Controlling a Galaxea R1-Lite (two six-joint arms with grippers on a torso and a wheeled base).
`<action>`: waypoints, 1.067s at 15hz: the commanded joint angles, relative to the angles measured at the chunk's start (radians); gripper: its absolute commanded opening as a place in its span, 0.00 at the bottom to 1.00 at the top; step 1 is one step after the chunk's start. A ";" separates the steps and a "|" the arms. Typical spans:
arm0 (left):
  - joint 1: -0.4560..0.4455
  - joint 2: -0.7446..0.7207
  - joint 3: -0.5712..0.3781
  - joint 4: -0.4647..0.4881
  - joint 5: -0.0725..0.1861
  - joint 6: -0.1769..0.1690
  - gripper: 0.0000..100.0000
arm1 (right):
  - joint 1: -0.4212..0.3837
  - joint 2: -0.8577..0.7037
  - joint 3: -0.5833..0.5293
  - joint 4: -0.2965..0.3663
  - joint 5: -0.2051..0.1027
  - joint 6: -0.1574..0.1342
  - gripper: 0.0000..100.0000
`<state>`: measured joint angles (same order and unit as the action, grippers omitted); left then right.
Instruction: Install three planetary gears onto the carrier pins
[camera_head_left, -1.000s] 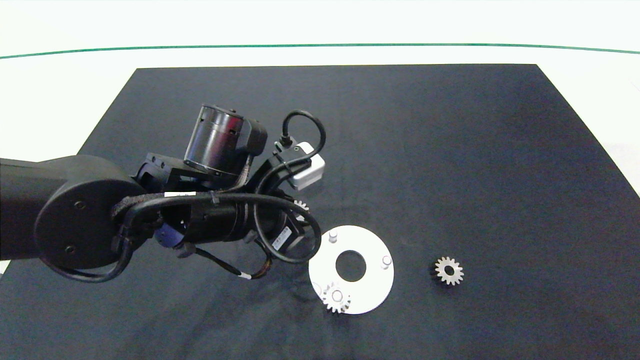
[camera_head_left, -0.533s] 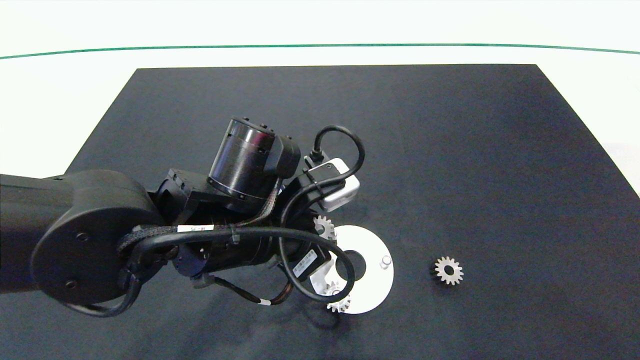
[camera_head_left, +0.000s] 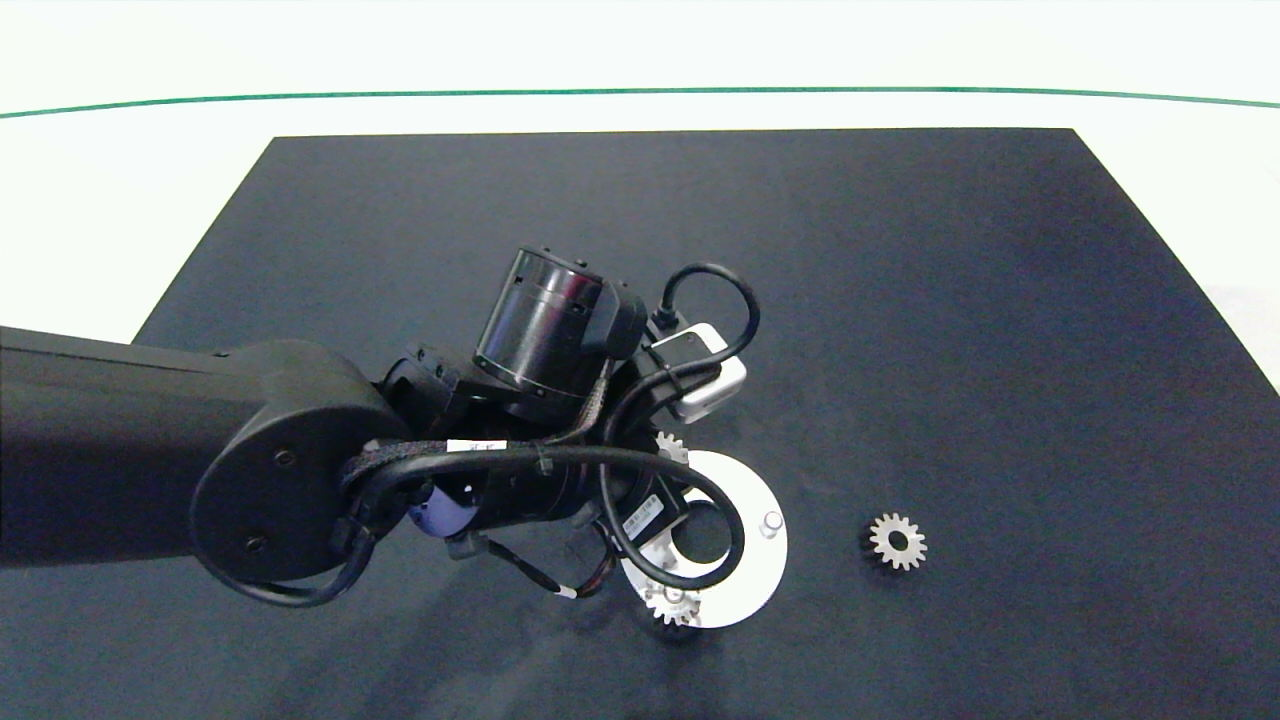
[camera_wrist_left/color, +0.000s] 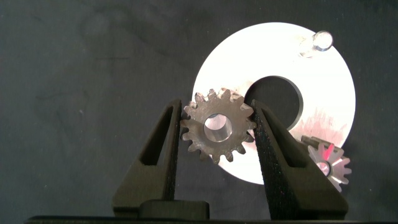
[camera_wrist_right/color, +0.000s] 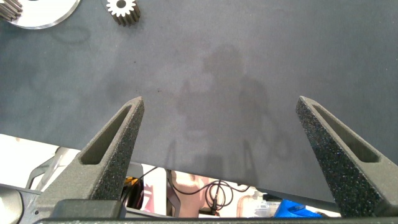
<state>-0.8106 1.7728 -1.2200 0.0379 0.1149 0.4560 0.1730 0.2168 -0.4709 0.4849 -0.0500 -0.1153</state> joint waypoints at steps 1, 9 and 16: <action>-0.001 0.028 -0.007 -0.001 0.000 0.003 0.04 | 0.000 -0.001 0.001 0.003 -0.001 -0.001 1.00; -0.009 0.056 -0.021 -0.004 0.000 0.000 0.04 | 0.000 -0.002 0.000 0.003 -0.001 -0.001 1.00; 0.001 0.039 -0.033 -0.003 0.000 0.004 0.04 | -0.001 -0.002 0.001 0.003 -0.001 -0.001 1.00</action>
<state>-0.8104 1.8198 -1.2528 0.0360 0.1140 0.4570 0.1713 0.2145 -0.4698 0.4849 -0.0504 -0.1153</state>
